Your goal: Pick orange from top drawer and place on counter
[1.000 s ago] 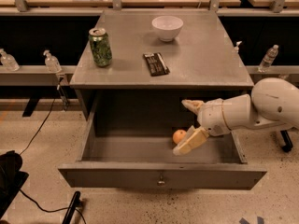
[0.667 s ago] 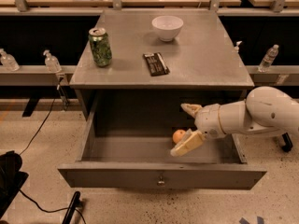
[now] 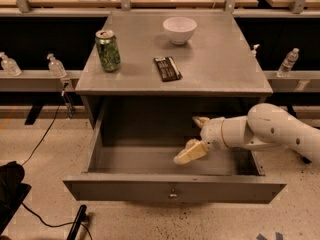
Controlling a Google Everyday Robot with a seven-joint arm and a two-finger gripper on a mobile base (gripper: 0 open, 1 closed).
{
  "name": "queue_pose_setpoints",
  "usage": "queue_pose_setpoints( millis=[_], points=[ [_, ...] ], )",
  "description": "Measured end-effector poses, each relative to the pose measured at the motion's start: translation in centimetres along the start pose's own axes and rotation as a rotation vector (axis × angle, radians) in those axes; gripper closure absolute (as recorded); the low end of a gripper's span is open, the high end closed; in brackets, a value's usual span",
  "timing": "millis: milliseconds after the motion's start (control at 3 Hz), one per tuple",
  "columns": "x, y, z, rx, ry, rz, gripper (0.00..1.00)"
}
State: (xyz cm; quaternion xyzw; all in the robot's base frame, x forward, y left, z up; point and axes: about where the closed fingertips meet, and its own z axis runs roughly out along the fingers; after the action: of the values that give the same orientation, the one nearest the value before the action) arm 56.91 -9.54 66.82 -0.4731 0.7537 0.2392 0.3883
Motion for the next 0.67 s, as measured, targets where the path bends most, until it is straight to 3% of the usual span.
queue_pose_setpoints(
  millis=[667],
  points=[
    [3.2,-2.6,2.0,0.111,0.068,0.048,0.03]
  ],
)
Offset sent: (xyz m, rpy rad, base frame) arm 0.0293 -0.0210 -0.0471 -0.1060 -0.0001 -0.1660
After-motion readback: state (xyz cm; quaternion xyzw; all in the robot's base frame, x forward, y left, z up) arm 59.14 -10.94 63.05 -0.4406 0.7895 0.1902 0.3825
